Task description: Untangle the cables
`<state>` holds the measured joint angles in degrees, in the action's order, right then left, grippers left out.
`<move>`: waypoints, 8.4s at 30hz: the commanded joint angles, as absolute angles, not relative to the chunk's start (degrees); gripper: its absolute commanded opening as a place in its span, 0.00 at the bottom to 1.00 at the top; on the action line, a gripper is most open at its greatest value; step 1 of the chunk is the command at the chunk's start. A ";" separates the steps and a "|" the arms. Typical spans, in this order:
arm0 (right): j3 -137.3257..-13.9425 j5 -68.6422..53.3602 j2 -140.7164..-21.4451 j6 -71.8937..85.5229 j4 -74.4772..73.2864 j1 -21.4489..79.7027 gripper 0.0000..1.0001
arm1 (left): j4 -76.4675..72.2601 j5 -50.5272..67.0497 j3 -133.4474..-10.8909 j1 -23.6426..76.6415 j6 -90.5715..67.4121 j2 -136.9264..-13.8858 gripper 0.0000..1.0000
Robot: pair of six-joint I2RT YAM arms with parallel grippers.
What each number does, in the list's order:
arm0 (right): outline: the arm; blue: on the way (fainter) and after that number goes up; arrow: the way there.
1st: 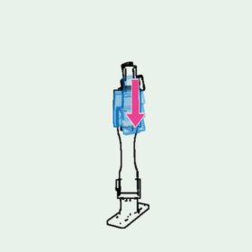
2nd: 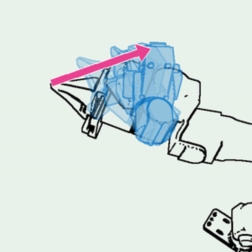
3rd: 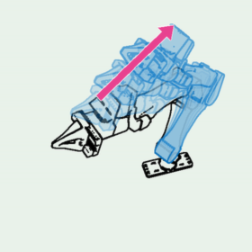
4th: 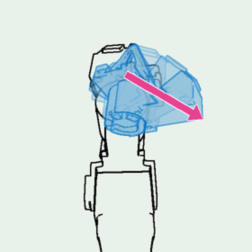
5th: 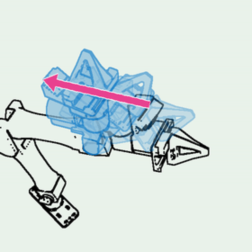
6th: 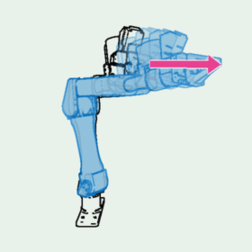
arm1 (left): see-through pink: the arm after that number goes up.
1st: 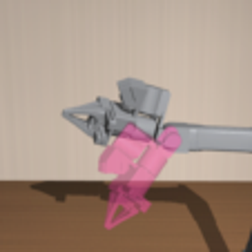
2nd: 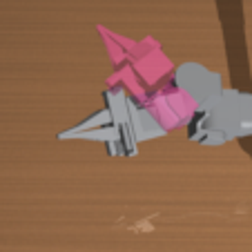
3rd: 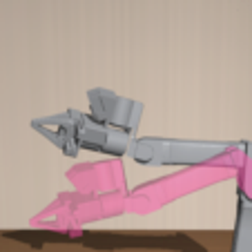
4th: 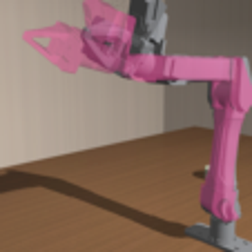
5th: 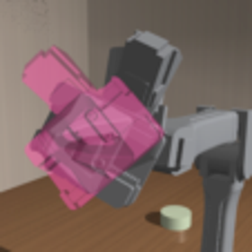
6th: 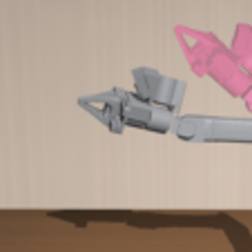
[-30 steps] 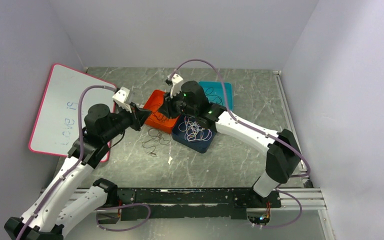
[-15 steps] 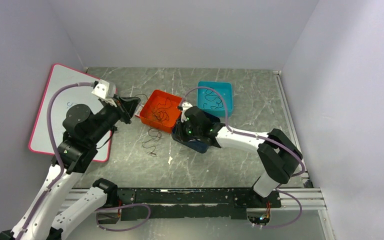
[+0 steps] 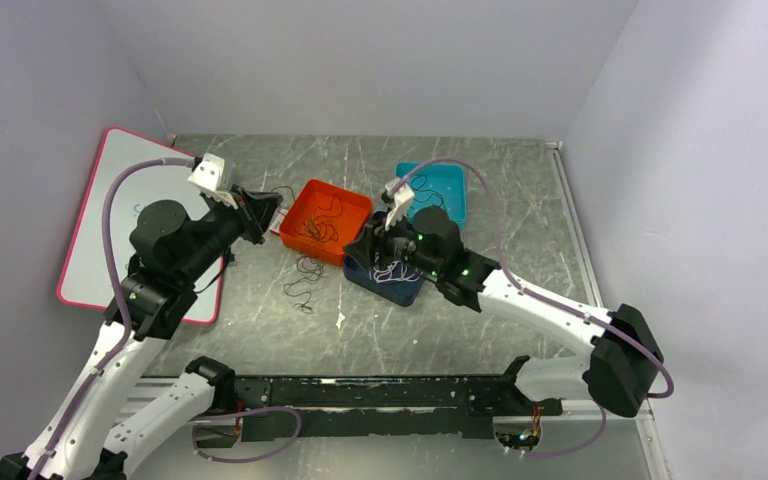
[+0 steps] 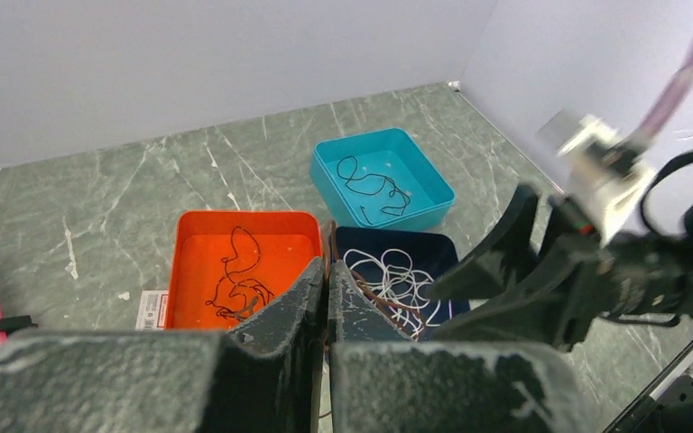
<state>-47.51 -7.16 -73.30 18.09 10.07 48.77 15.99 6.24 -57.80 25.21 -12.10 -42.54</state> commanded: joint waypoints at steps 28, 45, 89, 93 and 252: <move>-75.47 -0.39 -87.58 6.20 5.52 54.12 0.47 | 16.84 14.33 -58.90 25.03 -9.10 -46.62 0.07; -73.79 10.65 -93.24 7.55 10.02 55.55 0.33 | 17.27 15.34 -59.07 25.05 -10.33 -45.53 0.07; -38.33 -7.25 -71.40 6.30 20.49 51.69 0.53 | 22.49 7.16 -77.57 25.05 -9.72 -51.38 0.07; -38.24 -13.31 -64.73 3.96 16.97 51.77 0.73 | 21.43 7.21 -76.74 25.09 -10.23 -52.22 0.07; -79.70 7.37 -110.98 -19.13 -4.29 18.58 0.48 | 19.61 5.03 -52.78 25.07 -20.04 -46.23 0.91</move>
